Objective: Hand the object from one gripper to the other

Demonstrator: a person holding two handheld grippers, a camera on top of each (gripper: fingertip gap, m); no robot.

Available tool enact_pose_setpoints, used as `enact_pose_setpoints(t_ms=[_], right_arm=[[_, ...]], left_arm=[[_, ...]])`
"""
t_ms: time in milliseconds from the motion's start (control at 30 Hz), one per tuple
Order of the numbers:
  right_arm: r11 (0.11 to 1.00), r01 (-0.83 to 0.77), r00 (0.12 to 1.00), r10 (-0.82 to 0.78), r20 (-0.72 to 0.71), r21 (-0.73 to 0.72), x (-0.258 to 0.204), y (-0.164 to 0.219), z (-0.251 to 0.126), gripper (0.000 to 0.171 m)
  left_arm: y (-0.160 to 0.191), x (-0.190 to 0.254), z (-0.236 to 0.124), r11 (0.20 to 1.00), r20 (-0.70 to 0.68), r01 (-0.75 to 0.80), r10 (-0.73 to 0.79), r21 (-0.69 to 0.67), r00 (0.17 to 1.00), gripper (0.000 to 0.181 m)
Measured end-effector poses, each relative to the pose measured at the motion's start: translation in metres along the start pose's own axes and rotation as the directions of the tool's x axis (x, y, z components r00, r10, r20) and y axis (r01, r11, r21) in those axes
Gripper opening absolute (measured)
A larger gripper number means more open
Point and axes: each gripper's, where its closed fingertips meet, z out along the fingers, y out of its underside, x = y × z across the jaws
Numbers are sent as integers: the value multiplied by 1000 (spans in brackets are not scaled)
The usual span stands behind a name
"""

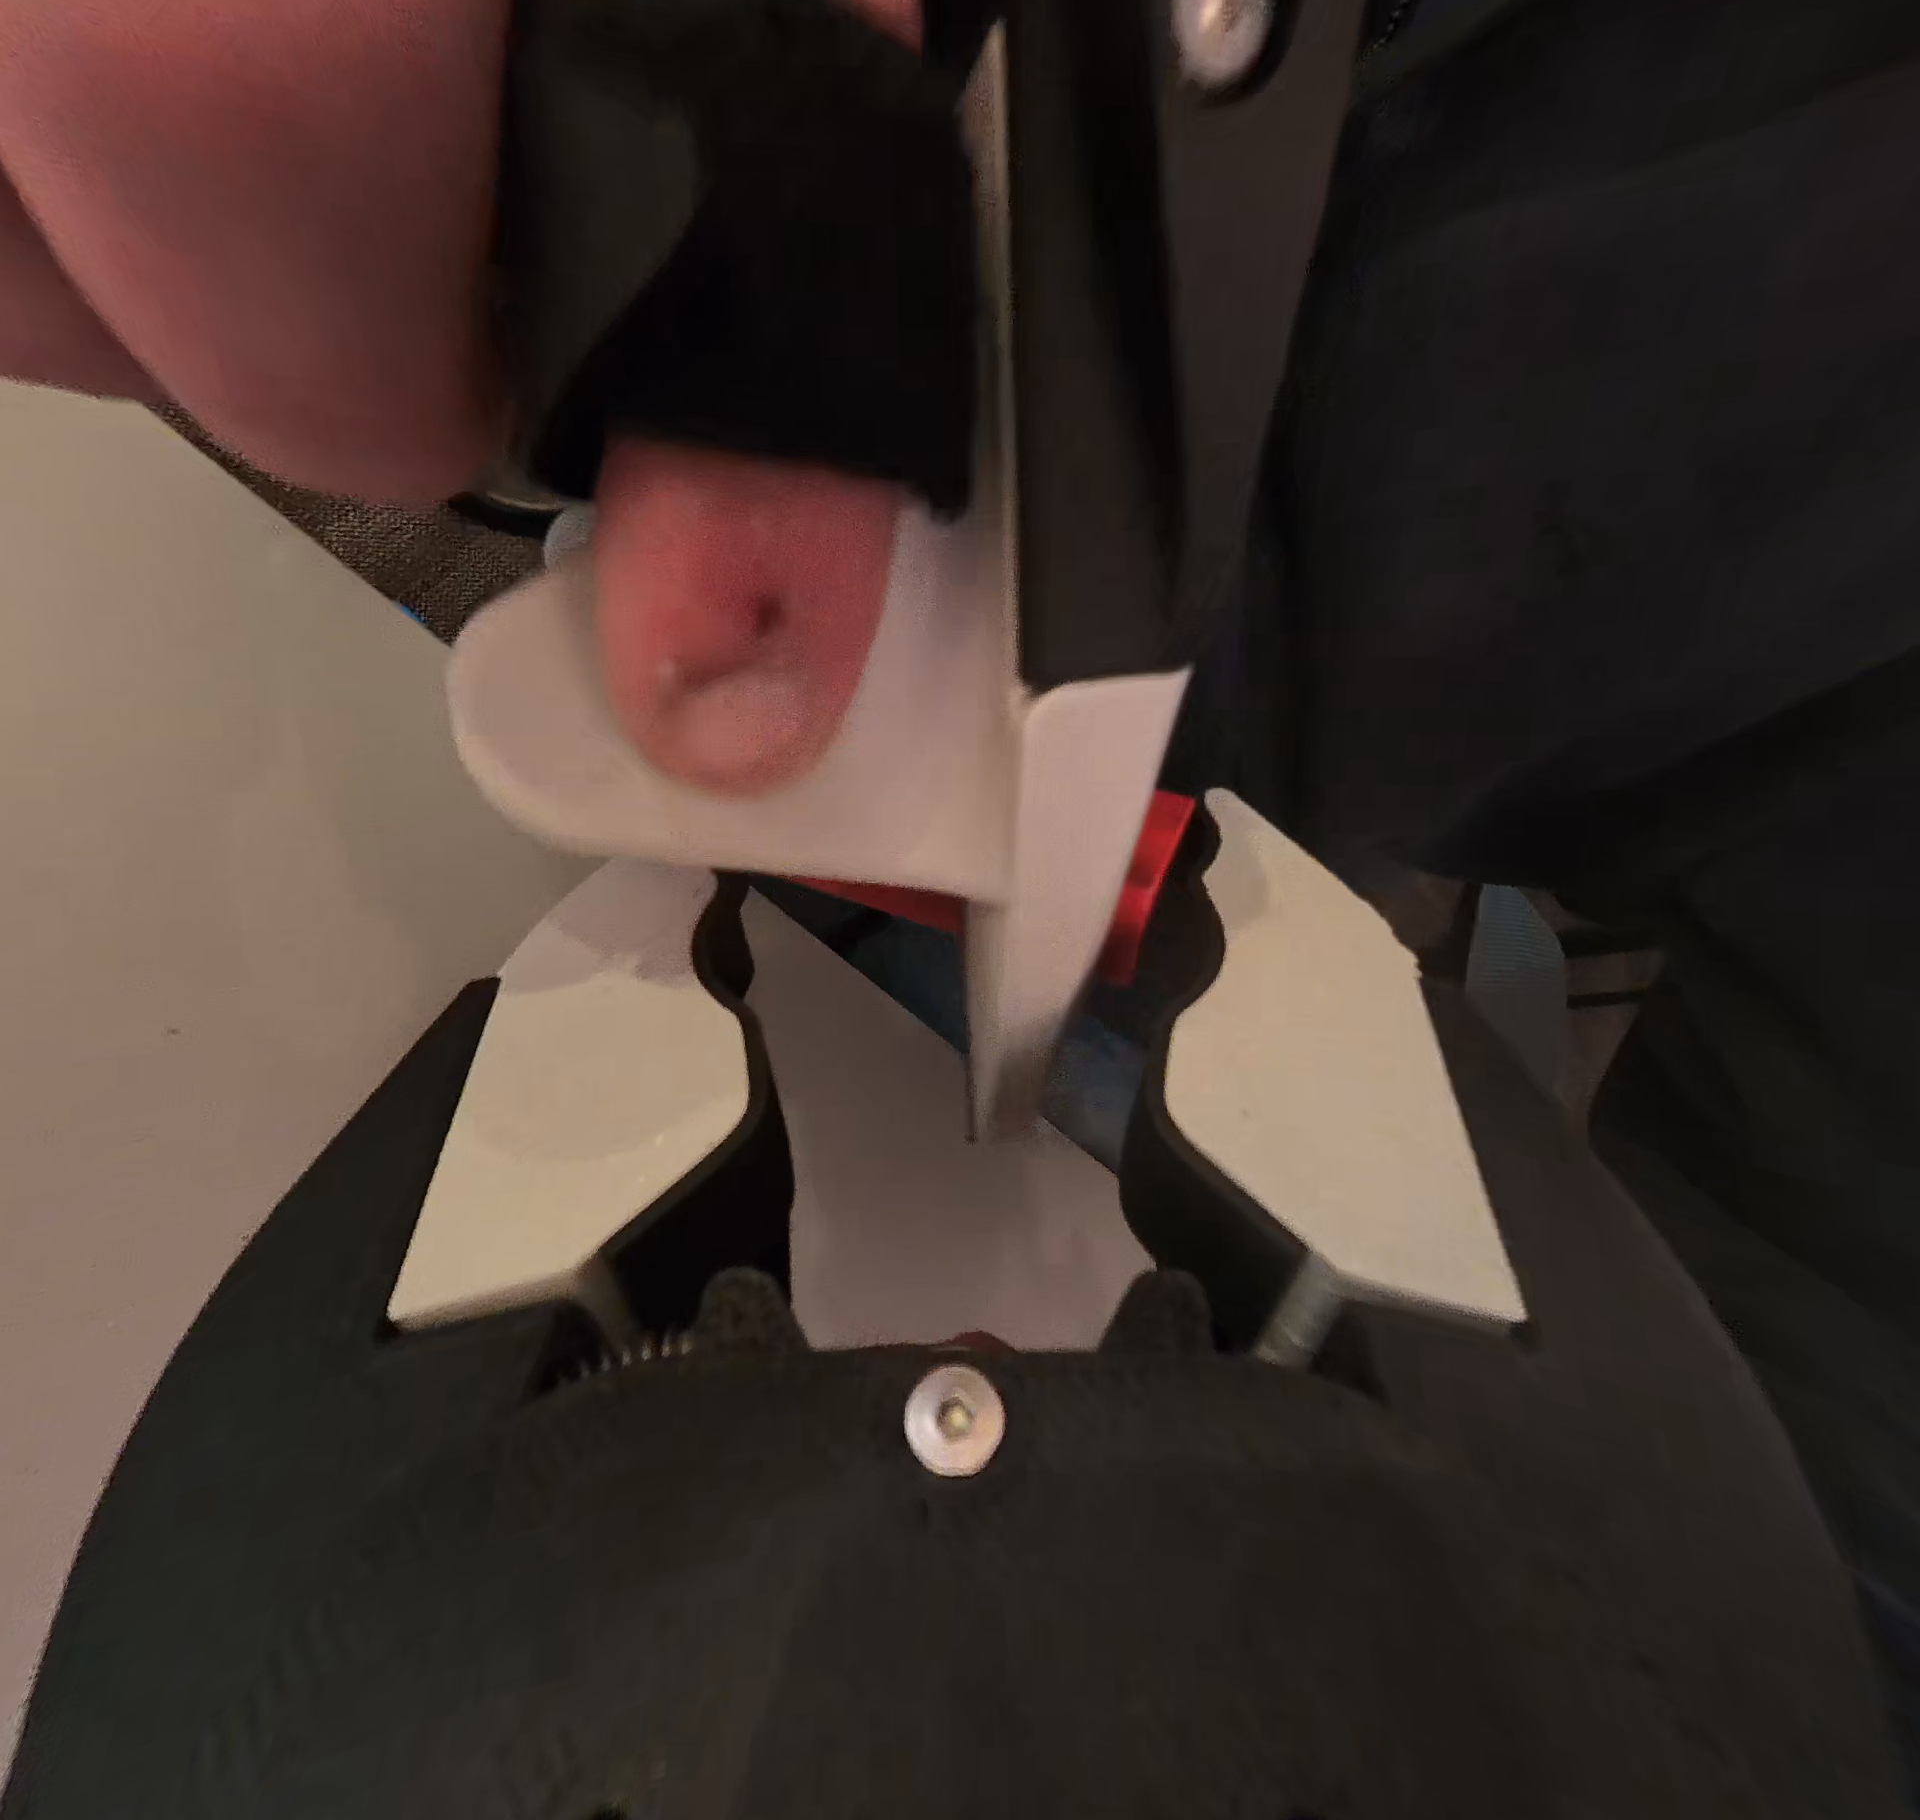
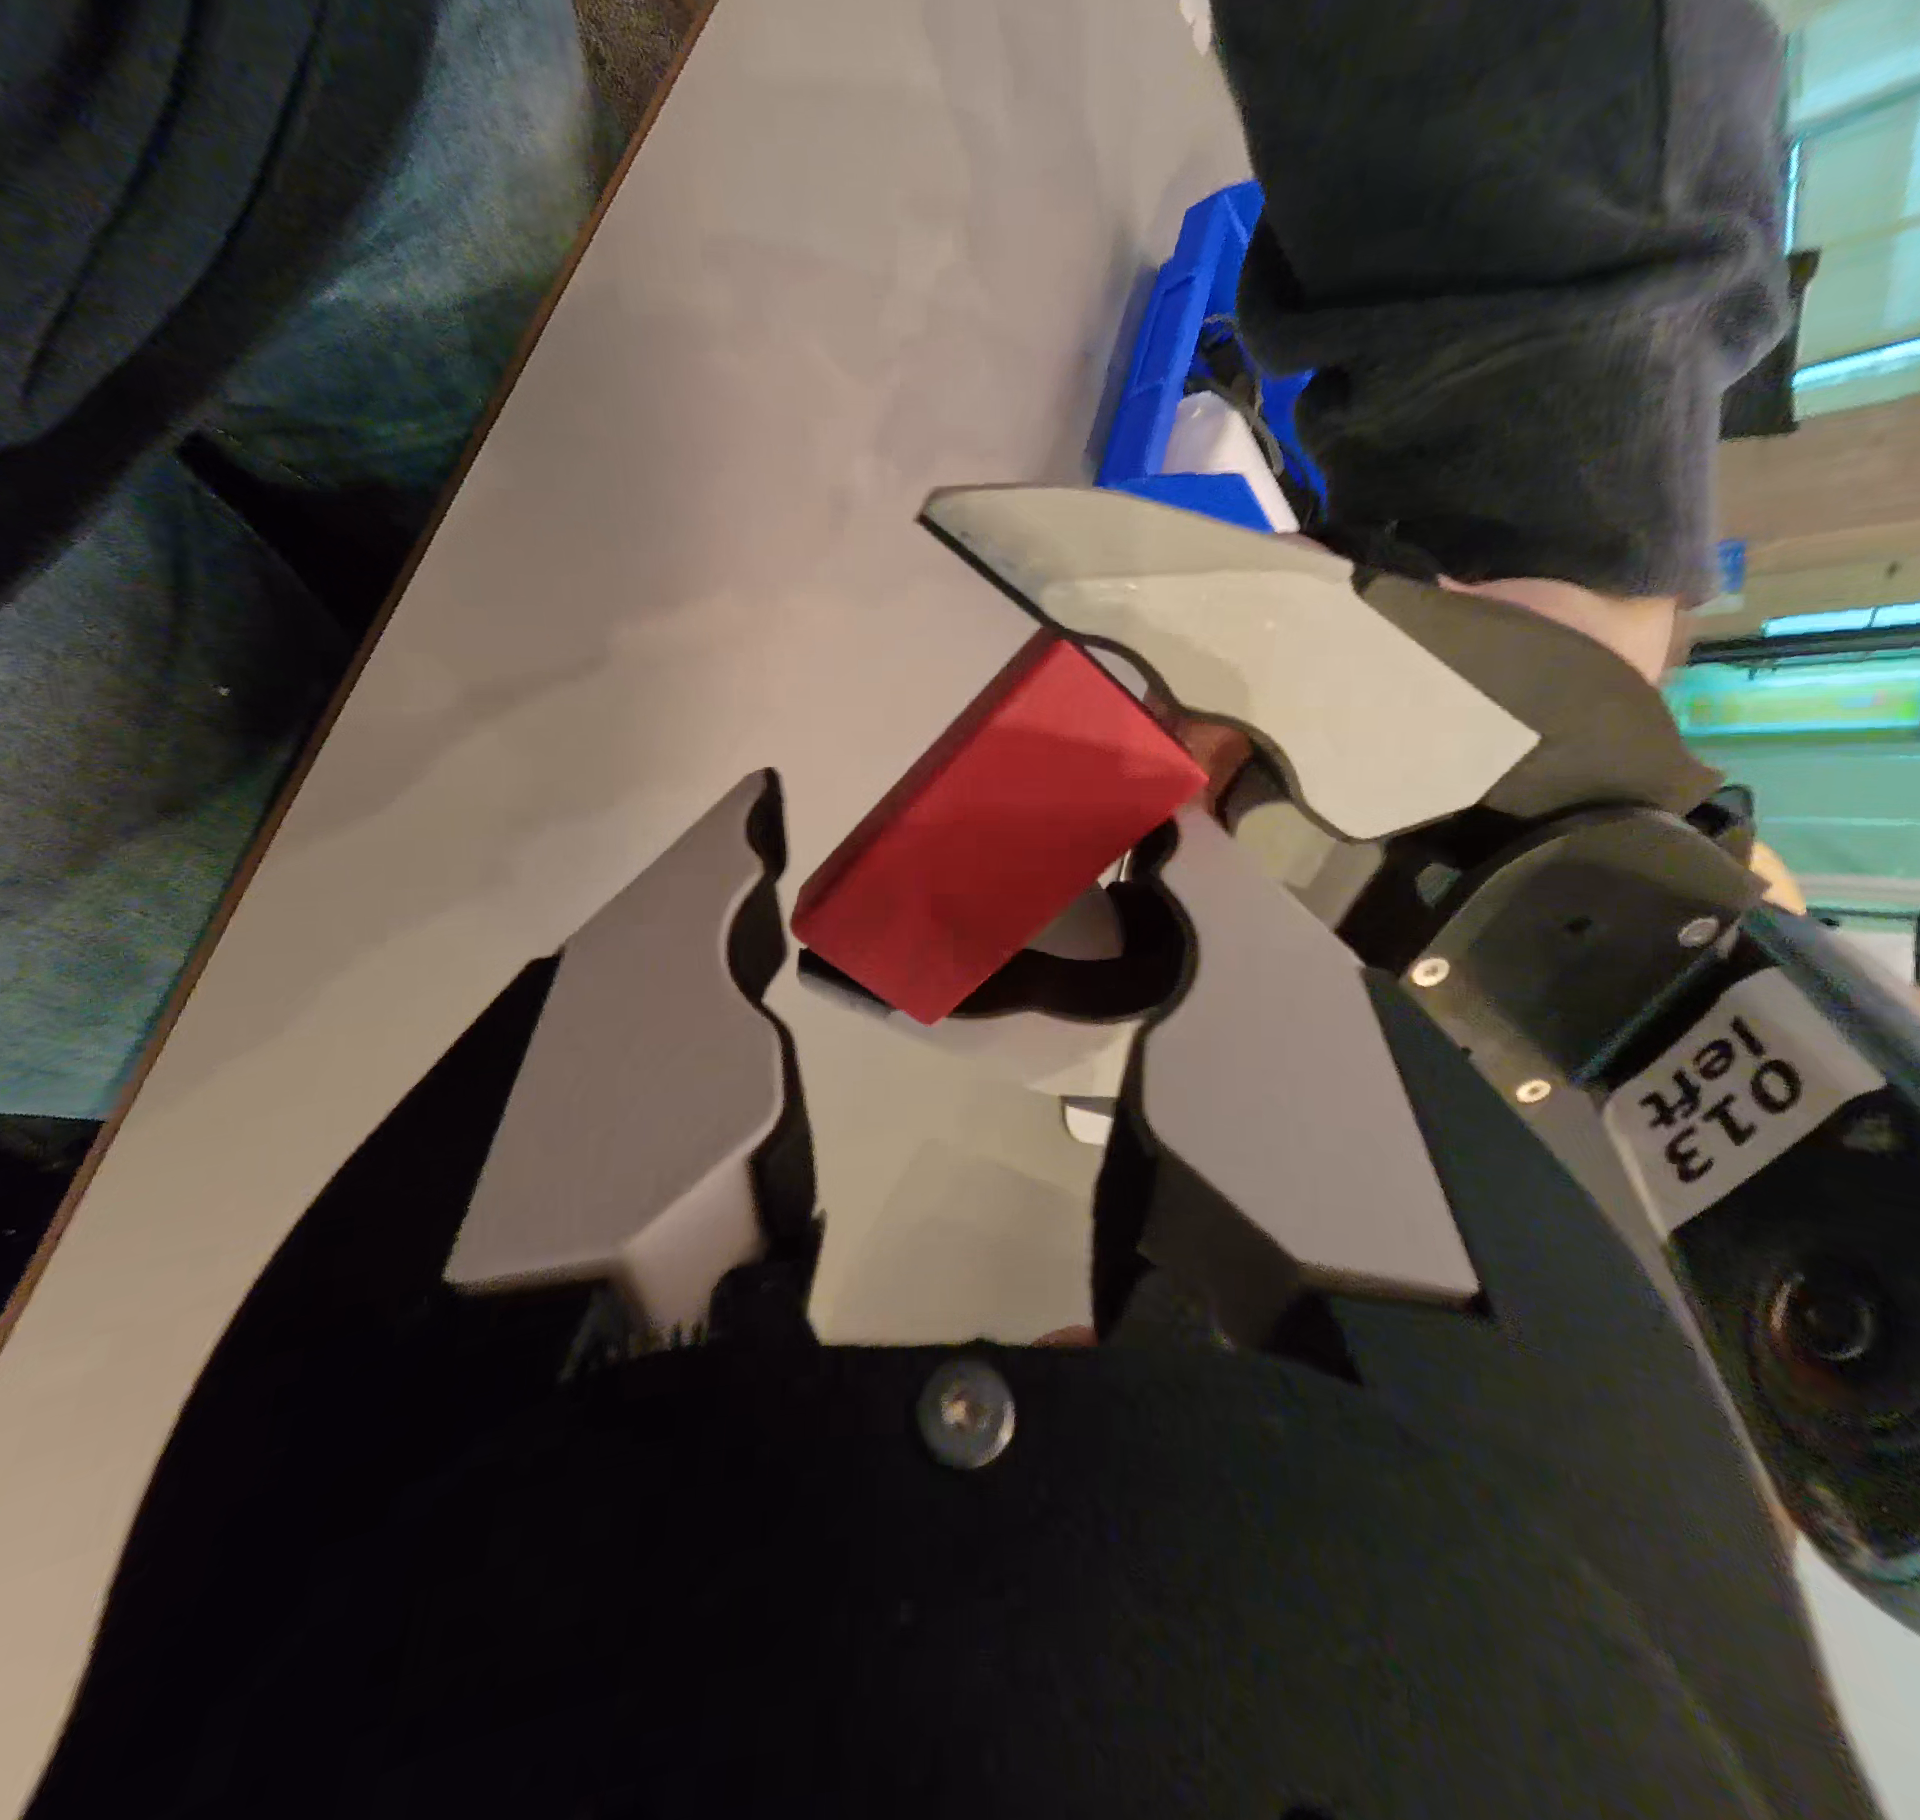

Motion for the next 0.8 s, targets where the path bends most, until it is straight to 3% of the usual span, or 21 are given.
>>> enact_pose_setpoints(t_ms=[33, 300, 433, 800], right_arm=[[1000, -24, 1000, 24, 4, -3, 0, 1, 1, 55], [986, -164, 986, 165, 9, -21, 3, 9, 3, 43], [983, -183, 980, 179, -89, -35, 14, 16, 1, 39], [984, -165, 877, 115, -467, -69, 51, 33, -13, 34]], left_arm=[[1, -2, 1, 1000, 12, 0, 0, -11, 1000, 79], [5, -14, -3, 999, 90, 7, -2, -52, 996, 80], [3, -20, -11, 999, 162, 6, 1, -41, 987, 80], [-17, -27, -47, 961, 384, -71, -39, 267, 923, 84]])
